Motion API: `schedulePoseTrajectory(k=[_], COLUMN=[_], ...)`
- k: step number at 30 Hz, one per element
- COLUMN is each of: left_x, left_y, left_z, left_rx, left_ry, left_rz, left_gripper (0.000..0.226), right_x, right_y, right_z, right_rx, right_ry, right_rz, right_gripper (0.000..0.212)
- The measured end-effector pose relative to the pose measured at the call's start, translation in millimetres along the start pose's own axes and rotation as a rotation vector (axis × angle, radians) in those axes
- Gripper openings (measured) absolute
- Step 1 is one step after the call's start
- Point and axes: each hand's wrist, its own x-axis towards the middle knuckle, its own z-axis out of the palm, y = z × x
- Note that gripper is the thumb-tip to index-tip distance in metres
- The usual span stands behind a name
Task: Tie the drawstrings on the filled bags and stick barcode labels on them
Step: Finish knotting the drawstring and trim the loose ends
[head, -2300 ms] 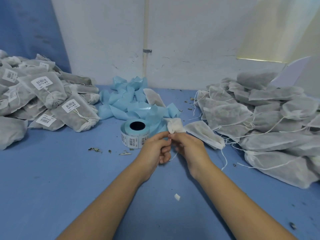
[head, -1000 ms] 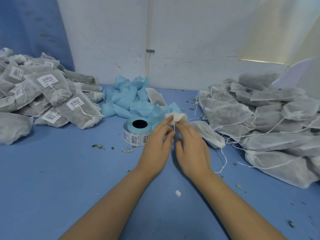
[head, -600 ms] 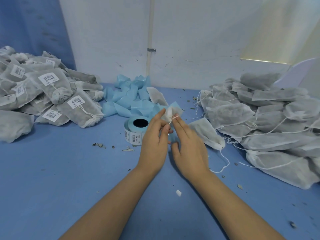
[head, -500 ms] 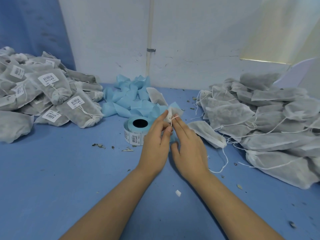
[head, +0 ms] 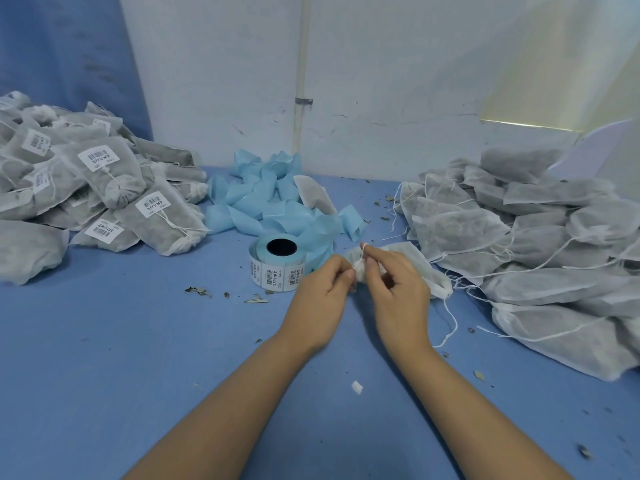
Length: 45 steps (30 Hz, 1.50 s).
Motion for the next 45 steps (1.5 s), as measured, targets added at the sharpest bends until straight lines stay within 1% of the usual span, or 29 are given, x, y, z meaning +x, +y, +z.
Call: schedulePoseTrajectory(k=[4,7,10,12,14,17,21,23,26,29,33,36,40,43,45], left_x=[1.7,2.1,3.7,4.5,3.7,1.4,-0.5,-2.2,-3.3,-2.1,0.0,0.2,0.5,1.7,2.3], left_y=[-4.1,-4.5,-3.7,-3.6,-3.4,-2.6,-1.7,0.1,0.7,1.7,1.5,1.0,0.0,-1.2,-2.3], left_z=[1.2,1.9,1.3,-0.2,-1.7,-2.6,-2.7,-1.9,-0.4,0.5,0.5,0.3,0.3,-1.0,-1.9], left_rx=[0.007,-0.016,-0.055,-0.086,-0.09,-0.03,0.098,0.086,0.013,-0.123,-0.234,-0.231,-0.124,-0.086,-0.082], left_ry=[-0.006,0.02,0.079,0.124,0.149,0.182,0.249,0.257,0.218,0.168,0.15,0.116,0.085,0.07,0.08], left_rz=[-0.059,-0.068,-0.075,-0.089,-0.097,-0.069,0.03,0.06,0.05,0.016,-0.022,-0.012,0.055,0.07,0.066], left_gripper=[0.019,0.02,0.019,0.018,0.019,0.016,0.011,0.01,0.01,0.013,0.015,0.017,0.017,0.014,0.014], right_x=[3.2,6.1,8.4,7.1,4.8,2.2,2.3,3.2,2.9,-0.7,-0.2,3.7,8.6,11.9,12.2], right_y=[0.5,-0.5,-2.4,-4.0,-5.0,-6.0,-8.0,-8.2,-7.5,-8.6,-8.0,-7.6,-9.0,-7.7,-7.3], right_z=[-0.8,-1.7,-1.6,-0.7,-0.3,0.4,-0.4,-1.5,1.1,7.6,10.5,8.9,3.3,-0.5,0.2], right_rx=[0.142,0.275,0.32,0.312,0.273,0.179,0.086,0.053,0.045,0.149,0.372,0.48,0.722,0.853,0.897], right_ry=[0.028,0.064,0.039,-0.015,-0.077,-0.143,-0.171,-0.189,-0.173,-0.145,-0.132,-0.155,-0.239,-0.252,-0.243], right_rz=[0.143,0.248,0.285,0.28,0.245,0.188,0.153,0.157,0.206,0.326,0.451,0.518,0.599,0.656,0.675], right_gripper=[0.028,0.022,0.014,0.011,0.016,0.018,0.018,0.018,0.015,0.006,0.011,0.017,0.015,0.015,0.017])
